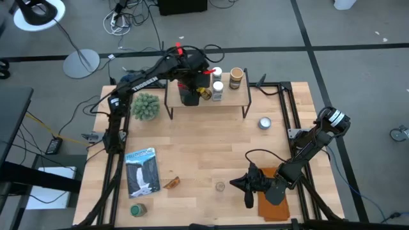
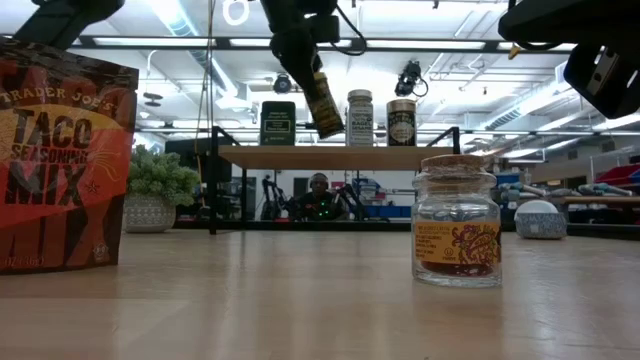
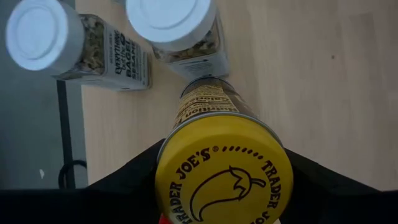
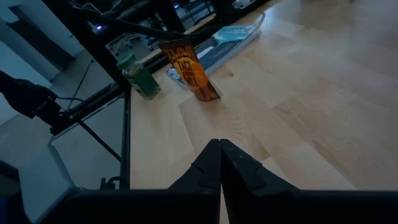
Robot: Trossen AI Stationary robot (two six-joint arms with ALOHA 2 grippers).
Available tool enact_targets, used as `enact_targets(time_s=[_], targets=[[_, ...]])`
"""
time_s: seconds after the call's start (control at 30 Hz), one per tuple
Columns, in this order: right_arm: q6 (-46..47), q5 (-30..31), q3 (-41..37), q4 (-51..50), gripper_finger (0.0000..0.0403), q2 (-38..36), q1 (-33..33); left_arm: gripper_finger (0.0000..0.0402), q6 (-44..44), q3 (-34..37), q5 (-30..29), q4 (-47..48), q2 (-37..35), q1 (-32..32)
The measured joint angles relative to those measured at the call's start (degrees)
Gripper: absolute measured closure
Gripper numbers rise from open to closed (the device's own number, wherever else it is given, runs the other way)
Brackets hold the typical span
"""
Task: Shelf spices
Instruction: Put the yellow seasoning bottle on the shelf
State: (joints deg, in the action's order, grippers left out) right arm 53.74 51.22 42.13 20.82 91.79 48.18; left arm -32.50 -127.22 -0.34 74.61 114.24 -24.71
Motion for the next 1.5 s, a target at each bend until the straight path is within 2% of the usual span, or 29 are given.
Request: enact_targets(time_s=[0.5,1.0,1.5], targets=[[-0.31,-0.31,-0.02,-0.02,0.0399,0.00,0.00,0.0161,1.23,-0.02,-5.59,-0.82,2.38,-1.18],[-0.37,-0.37,-0.02,-0.09,0.0401,0.00,0.00,0.0160,1.24,-0.02,-5.77,-0.76,2.29,-1.07],[-0.37,-0.35,-0.01,-0.09,0.0400,0.00,0.00,0.0125,1.22,-0.04,-7.10,-0.66,2.24,-1.07]])
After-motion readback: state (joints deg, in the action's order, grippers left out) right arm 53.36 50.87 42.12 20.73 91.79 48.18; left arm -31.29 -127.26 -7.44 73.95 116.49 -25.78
